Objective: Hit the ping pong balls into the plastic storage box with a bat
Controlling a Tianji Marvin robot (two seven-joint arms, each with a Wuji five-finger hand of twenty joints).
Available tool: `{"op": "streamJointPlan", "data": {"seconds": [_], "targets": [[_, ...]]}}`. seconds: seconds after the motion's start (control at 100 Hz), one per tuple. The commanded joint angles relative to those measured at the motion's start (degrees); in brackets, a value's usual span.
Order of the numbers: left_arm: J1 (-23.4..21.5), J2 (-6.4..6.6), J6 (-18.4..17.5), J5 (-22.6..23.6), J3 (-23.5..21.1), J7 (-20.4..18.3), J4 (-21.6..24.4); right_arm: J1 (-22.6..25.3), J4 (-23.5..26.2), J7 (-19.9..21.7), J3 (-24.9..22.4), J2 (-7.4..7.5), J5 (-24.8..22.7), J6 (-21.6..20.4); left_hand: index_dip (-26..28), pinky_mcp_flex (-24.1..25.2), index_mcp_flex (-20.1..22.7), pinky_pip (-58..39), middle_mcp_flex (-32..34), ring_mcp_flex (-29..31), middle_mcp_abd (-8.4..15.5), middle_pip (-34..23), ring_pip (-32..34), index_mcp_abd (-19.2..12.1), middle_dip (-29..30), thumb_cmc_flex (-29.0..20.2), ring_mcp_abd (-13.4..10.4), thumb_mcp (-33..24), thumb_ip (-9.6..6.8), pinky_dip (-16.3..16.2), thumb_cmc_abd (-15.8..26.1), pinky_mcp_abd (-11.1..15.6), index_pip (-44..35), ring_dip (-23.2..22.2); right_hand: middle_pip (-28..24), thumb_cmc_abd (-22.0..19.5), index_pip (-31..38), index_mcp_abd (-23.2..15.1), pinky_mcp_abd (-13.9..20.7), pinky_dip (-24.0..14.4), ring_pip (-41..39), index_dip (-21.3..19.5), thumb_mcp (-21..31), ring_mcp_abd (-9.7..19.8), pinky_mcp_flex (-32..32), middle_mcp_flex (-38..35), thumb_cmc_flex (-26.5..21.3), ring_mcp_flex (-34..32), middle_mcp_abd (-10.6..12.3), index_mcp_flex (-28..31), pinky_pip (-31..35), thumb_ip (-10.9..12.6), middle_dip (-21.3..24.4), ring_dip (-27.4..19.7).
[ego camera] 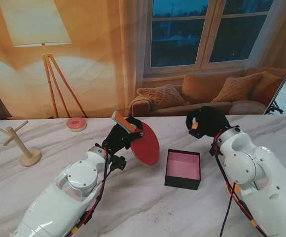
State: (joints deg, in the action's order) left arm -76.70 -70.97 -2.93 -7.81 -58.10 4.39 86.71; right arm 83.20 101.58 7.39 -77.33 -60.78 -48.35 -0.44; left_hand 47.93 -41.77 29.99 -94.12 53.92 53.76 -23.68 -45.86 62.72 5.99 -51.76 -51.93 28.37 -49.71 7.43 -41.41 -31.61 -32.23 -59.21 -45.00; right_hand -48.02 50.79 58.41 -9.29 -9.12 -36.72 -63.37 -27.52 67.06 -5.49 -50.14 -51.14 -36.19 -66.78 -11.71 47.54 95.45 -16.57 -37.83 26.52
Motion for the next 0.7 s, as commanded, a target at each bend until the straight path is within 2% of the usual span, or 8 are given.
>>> {"op": "streamJointPlan", "data": {"seconds": [0.0,0.39,0.69], "targets": [[-0.9,0.49,-0.1,0.2,-0.5,-1.1,0.3,-0.7,0.9,0.5,1.3,-0.59,0.7,0.5,1.3,-1.5,2.7,-3.6,2.7,0.3,7.1,-1.9,2.4,1.7,-2.3,-0.3,6.7,-4.7,1.53,-0.4,-1.2,5.4,-3.2,-0.8,-3.1,-4.3,4.6,2.5,4.0,-0.4,-1.7,-2.1,4.5,2.9,-1.9,-4.0,-8.8,-1.7,3.9,5.4,4.7,1.4,-1.8,0.7],[-2.4,0.82,-1.9,-1.2,-1.2,-2.4,-0.5,-4.6,2.4,-0.8,5.1,-1.29,3.5,2.2,3.0,-1.3,3.8,-3.5,3.2,0.3,7.1,-1.4,2.2,1.6,-3.1,1.6,6.9,-8.0,1.87,-0.3,-2.8,5.0,-4.0,-1.1,-3.0,-4.3,4.5,2.5,4.0,-0.5,-1.5,-2.2,4.5,3.0,-1.9,-4.0,-8.7,-1.7,3.9,5.3,4.7,1.4,-1.9,0.8],[-1.8,0.53,-3.3,-2.9,-0.7,-2.4,-1.0,-4.4,3.5,-1.3,5.5,-1.44,4.0,1.8,3.5,-0.8,4.1,-3.0,3.1,-0.2,6.9,-0.7,1.7,1.7,-3.4,2.2,7.0,-9.3,2.07,-0.3,-3.3,4.8,-4.2,-1.1,-2.6,-4.6,4.4,2.4,4.0,-0.3,-0.9,-2.2,4.5,3.2,-1.6,-4.1,-8.5,-1.6,4.2,5.2,4.1,1.3,-1.9,0.6]]}}
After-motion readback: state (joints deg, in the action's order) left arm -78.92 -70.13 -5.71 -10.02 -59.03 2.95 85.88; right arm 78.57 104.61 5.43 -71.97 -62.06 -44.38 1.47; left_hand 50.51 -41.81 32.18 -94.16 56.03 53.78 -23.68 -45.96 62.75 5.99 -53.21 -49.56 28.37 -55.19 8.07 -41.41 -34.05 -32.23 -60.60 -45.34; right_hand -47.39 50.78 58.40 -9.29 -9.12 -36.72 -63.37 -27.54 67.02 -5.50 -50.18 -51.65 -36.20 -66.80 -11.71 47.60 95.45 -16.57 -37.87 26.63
